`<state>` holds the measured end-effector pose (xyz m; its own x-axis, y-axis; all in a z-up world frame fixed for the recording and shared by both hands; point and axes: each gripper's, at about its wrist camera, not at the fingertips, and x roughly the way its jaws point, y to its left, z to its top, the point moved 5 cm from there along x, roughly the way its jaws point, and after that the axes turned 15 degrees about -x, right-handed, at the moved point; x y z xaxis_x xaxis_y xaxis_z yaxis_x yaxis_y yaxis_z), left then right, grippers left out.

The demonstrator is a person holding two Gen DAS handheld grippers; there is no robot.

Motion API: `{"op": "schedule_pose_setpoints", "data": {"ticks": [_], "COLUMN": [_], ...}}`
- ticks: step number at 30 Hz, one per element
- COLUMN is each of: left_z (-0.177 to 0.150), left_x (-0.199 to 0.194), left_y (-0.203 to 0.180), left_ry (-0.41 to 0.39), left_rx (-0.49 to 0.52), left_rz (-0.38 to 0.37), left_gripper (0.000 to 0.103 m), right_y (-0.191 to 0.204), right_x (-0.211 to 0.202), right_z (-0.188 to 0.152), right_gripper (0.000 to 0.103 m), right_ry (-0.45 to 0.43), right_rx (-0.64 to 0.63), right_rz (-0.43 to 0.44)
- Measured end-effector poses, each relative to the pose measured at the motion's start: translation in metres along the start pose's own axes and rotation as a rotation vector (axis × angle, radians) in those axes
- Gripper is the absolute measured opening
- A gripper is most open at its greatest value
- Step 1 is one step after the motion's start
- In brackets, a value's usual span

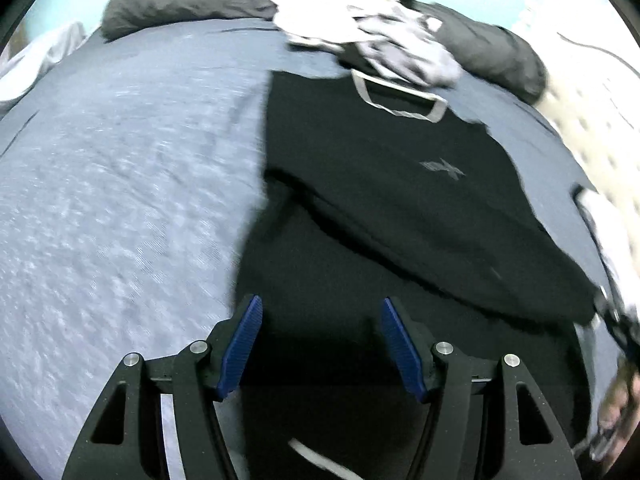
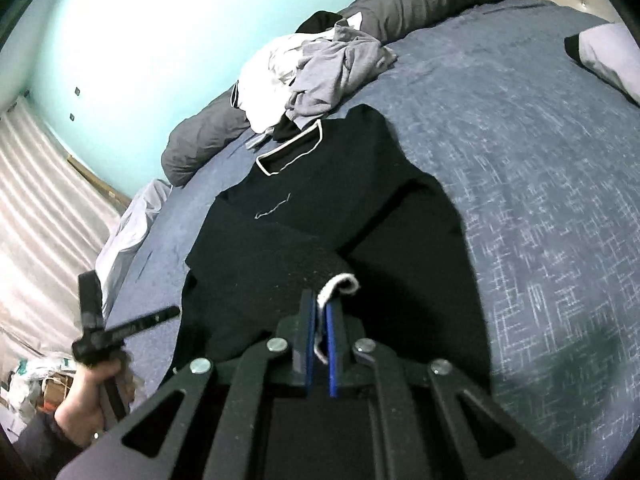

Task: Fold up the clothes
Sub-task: 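Release the sleeve with the left gripper and withdraw it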

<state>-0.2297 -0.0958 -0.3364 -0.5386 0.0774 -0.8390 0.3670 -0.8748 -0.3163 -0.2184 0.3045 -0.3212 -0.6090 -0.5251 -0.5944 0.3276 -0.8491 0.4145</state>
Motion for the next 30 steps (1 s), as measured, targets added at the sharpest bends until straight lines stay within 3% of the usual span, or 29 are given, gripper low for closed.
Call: {"op": "schedule_pose_setpoints", "data": {"ticks": [5,12,15,23,25,30], "left_z": [0.037,0.051,0.056,0.063,0.063,0.063], "left_x": [0.024,0.056,0.062,0.058,0.058,0.055], "left_y": [0.015,0.008,0.011,0.008,0.006,0.005], "left_ry": [-0.022,-0.006,-0.001,-0.013,-0.007,-0.006], "left_rx": [-0.017,0.055,0.051,0.085,0.099,0.127], "left_rz": [0.048,0.074,0.062,0.042,0.033,0.022], "left_gripper": [0.066,0.065,0.049,0.039,0.027,0.013], "right_y": [-0.012,-0.019,-0.019,-0.020,-0.020,-0.017], "right_x": [0.006,0.010,0.011,0.019,0.019,0.021], "right_z": [-0.004,-0.007,-0.006,-0.011,-0.010,-0.011], "right_gripper": [0.004,0.004,0.004,0.004,0.004,0.004], "right_ry": [0.010,0.016,0.015,0.040,0.039,0.048], "right_rx": [0.027,0.049,0.043,0.040,0.039,0.024], "right_rz": [0.006,0.020,0.023,0.031,0.030,0.035]}}
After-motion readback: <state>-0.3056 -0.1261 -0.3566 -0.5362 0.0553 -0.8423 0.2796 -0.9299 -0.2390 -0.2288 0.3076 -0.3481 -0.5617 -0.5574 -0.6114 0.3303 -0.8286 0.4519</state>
